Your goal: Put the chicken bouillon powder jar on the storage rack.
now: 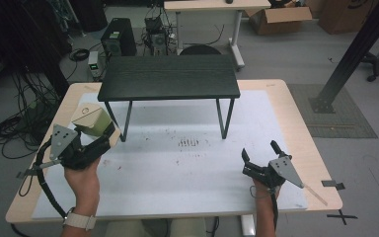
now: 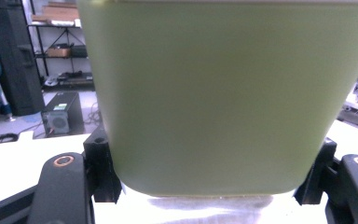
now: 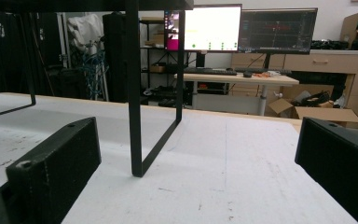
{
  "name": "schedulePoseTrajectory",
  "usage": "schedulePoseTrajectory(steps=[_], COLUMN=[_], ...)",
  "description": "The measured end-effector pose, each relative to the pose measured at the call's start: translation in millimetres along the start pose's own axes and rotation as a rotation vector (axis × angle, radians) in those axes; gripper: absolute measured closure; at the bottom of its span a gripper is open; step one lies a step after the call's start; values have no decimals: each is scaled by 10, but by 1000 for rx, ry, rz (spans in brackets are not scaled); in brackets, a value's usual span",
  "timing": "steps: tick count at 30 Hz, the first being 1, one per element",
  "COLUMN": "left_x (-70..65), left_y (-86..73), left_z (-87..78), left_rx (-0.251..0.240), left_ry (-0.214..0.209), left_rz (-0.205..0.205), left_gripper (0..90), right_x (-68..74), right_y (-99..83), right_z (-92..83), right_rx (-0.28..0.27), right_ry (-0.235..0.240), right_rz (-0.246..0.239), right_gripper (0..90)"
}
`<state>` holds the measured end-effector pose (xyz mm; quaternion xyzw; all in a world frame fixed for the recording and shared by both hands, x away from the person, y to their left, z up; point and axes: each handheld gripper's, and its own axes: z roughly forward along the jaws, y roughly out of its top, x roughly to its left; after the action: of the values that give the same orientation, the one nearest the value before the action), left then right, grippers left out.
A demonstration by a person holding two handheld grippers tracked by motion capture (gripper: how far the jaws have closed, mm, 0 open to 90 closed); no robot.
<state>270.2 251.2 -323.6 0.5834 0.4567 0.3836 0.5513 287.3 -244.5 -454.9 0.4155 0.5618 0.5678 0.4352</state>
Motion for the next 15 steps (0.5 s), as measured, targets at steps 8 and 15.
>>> schedulePoseTrajectory(steps=[8, 15], left_x=[-44, -76], left_y=[156, 316], left_z=[43, 95], left_rx=[-18, -33], left_ry=[-11, -17], left_rz=[2, 9], left_gripper=[295, 295], right_x=[-2, -5], right_y=[0, 1], right_z=[0, 0], right_rx=[1, 0], right_ry=[0, 1], right_rz=[5, 8], right_gripper=[0, 0])
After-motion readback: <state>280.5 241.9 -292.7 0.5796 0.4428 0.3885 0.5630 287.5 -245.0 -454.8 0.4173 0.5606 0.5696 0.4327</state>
